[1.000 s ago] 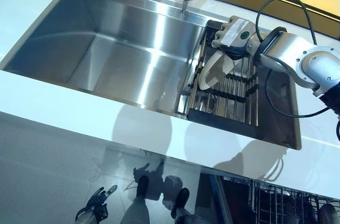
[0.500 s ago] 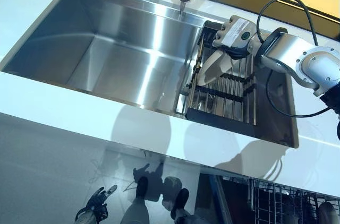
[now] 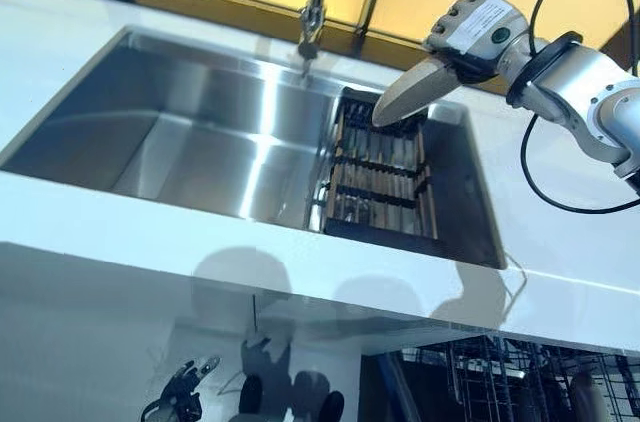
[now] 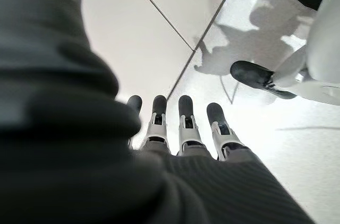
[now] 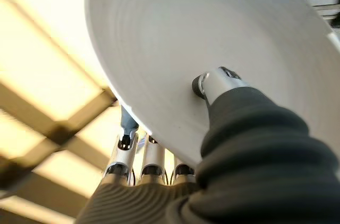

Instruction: Take plates into dishwasher

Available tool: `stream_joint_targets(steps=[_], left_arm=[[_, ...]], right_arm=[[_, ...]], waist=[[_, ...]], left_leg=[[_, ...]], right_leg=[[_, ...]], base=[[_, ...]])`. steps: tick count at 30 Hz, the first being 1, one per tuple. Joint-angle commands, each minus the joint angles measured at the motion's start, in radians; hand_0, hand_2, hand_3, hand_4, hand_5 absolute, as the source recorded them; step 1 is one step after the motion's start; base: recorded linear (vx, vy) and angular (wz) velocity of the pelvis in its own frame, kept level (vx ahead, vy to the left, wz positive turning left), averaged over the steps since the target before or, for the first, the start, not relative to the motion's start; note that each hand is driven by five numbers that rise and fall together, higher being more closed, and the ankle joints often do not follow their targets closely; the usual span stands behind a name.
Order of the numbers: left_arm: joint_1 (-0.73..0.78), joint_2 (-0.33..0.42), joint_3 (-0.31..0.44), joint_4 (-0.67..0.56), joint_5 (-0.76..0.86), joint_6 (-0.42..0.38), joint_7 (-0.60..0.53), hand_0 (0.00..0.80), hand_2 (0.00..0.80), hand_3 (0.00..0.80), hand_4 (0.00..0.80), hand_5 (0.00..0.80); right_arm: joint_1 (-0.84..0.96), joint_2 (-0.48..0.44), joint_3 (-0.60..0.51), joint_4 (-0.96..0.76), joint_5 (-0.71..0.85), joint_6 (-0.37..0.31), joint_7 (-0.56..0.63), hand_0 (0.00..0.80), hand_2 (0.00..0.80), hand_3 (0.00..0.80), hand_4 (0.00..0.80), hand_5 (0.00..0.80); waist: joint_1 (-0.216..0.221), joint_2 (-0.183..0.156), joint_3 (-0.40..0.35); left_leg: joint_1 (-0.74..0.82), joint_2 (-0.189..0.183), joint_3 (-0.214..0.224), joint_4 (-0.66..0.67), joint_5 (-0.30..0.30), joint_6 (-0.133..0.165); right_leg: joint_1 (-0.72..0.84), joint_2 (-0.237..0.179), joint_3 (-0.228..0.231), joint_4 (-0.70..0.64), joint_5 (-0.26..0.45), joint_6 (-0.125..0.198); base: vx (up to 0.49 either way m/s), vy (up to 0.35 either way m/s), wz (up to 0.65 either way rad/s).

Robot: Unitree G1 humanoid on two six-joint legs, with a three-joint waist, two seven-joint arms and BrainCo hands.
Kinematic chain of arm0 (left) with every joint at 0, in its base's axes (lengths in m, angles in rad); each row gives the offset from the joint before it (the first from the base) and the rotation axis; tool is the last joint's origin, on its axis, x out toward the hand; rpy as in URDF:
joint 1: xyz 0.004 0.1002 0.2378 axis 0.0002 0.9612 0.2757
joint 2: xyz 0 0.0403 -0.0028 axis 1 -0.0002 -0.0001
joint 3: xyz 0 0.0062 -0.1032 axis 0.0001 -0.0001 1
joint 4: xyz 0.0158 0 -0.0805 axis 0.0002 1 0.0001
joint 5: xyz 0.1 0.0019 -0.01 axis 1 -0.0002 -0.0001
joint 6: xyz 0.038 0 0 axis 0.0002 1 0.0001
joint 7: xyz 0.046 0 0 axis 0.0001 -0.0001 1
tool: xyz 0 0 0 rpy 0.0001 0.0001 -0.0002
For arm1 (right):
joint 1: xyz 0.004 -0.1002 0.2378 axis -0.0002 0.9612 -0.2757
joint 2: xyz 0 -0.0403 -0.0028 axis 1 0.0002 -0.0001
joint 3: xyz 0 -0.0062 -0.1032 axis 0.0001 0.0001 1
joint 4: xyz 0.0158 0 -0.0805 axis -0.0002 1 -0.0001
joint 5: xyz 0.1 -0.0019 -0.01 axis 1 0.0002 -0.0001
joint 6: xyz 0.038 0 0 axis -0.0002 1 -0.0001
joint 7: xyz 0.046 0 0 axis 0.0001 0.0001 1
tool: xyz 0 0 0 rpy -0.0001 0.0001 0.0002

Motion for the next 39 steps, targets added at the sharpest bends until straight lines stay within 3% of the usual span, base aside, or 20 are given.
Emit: stream_joint_targets(steps=[1,9,19,24,28,39], left_arm=[[-0.007,-0.012,-0.011,0.051,0.064,-0.032,-0.019,0.000,0.000,0.000,0.000,0.000],[0.000,-0.020,-0.024,0.054,0.090,-0.024,-0.030,0.000,0.000,0.000,0.000,0.000],[0.015,0.007,-0.007,0.069,0.115,-0.033,-0.061,0.000,0.000,0.000,0.000,0.000],[0.020,0.016,0.007,0.060,0.111,-0.035,-0.065,0.000,0.000,0.000,0.000,0.000],[0.021,0.025,0.010,0.049,0.105,-0.032,-0.063,0.000,0.000,0.000,0.000,0.000],[0.017,0.018,-0.004,0.048,0.121,-0.031,-0.061,0.000,0.000,0.000,0.000,0.000]], right_arm=[[-0.083,-0.085,-0.047,0.067,0.056,0.096,-0.043,0.800,0.800,0.800,0.800,0.800],[0.044,-0.179,-0.133,0.137,0.084,0.119,-0.052,0.800,0.800,0.800,0.800,0.800],[0.317,-0.319,-0.329,0.255,0.243,0.100,-0.099,0.800,0.800,0.800,0.800,0.800],[0.529,-0.376,-0.507,0.316,0.289,0.076,-0.125,0.800,0.800,0.800,0.800,0.800],[0.702,-0.398,-0.658,0.350,0.311,0.096,-0.153,0.800,0.800,0.800,0.800,0.800],[1.092,-0.399,-0.992,0.375,0.359,0.098,-0.140,0.800,0.800,0.800,0.800,0.800]], waist=[[-0.016,0.023,-0.056],[-0.037,0.042,-0.088],[-0.073,0.034,-0.087],[-0.100,0.037,-0.073],[-0.119,0.038,-0.056],[-0.160,0.052,-0.039]], left_leg=[[0.052,-0.032,0.010,-0.003,-0.137,0.053],[0.091,-0.029,0.033,-0.003,-0.158,0.059],[0.112,-0.011,0.076,-0.003,-0.169,0.065],[0.105,-0.001,0.092,-0.003,-0.168,0.063],[0.090,0.009,0.106,-0.003,-0.164,0.059],[0.080,0.018,0.133,-0.003,-0.160,0.051]], right_leg=[[0.067,0.021,0.008,0.002,-0.079,0.073],[0.089,0.024,0.043,0.002,-0.081,0.083],[0.081,0.037,0.089,0.002,-0.068,0.092],[0.065,0.047,0.116,0.002,-0.063,0.090],[0.046,0.055,0.132,0.002,-0.058,0.088],[0.025,0.066,0.166,0.002,-0.056,0.080]], base=[[0.002,0.016,-0.31],[-0.001,0.011,-0.18],[0.022,-0.039,-0.13],[0.030,-0.076,-0.11],[-0.006,-0.096,-0.16],[0.003,-0.049,-0.08]])
